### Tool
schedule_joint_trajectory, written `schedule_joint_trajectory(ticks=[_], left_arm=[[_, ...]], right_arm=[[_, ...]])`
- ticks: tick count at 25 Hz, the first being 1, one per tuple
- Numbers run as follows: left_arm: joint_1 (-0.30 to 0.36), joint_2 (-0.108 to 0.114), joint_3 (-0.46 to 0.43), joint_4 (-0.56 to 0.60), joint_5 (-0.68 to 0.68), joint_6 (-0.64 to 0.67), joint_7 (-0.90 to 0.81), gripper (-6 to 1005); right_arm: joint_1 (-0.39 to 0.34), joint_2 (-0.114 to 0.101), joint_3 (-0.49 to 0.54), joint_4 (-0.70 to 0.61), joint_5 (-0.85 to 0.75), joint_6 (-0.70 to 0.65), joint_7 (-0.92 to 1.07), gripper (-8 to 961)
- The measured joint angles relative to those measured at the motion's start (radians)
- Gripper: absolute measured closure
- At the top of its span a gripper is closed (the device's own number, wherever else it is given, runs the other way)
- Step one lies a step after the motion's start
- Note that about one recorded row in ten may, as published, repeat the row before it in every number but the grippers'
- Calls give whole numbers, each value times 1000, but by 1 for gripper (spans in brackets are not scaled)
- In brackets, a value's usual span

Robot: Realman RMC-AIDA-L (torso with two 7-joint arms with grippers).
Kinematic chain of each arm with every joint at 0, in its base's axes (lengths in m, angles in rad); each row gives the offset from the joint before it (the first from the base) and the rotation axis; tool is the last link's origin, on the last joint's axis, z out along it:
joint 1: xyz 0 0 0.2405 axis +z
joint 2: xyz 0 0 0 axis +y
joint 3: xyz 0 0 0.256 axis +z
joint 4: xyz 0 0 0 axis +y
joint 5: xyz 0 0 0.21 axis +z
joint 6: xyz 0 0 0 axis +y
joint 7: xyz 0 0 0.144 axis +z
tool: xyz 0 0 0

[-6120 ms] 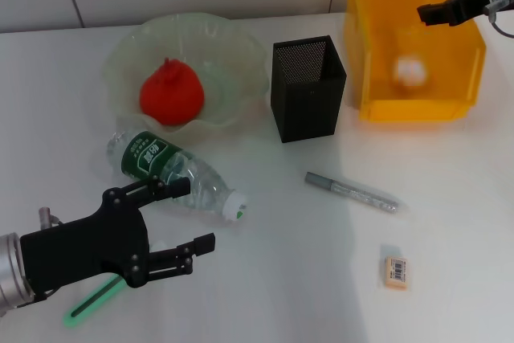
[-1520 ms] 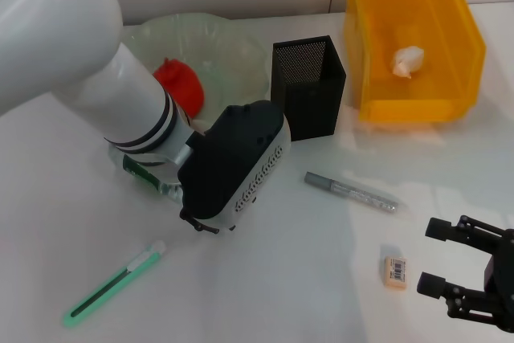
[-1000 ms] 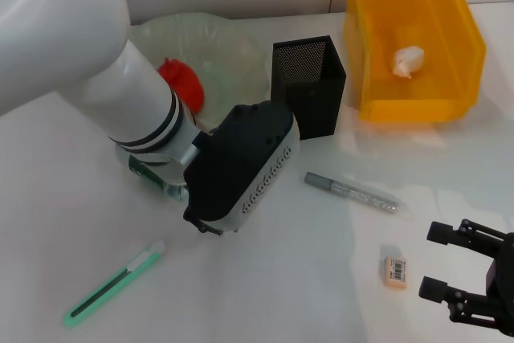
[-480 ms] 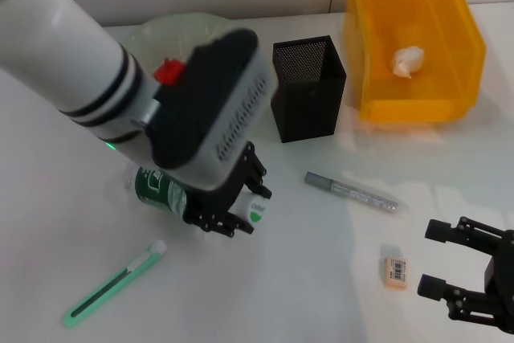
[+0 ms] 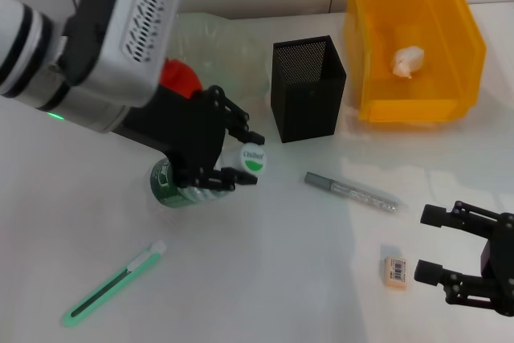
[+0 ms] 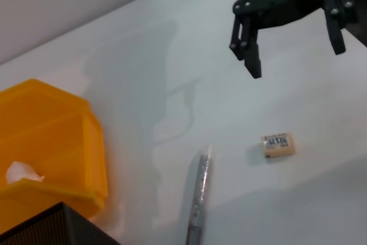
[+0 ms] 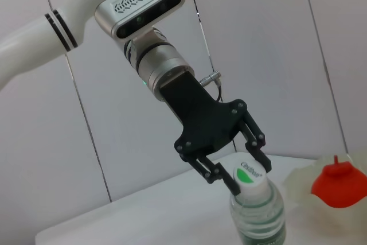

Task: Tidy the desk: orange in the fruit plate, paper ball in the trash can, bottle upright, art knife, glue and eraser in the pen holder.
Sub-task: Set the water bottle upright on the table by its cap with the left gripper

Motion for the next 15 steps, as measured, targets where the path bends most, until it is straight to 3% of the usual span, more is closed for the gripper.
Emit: schedule_joint_trajectory(ticks=[8, 15], left_arm=[[50, 2, -171, -37, -97, -4, 10, 553], [66, 2, -216, -33, -107, 0, 0, 551]], right_arm=[[25, -6, 0, 0, -1, 0, 9, 155], [33, -10, -5, 0, -1, 0, 18, 155]])
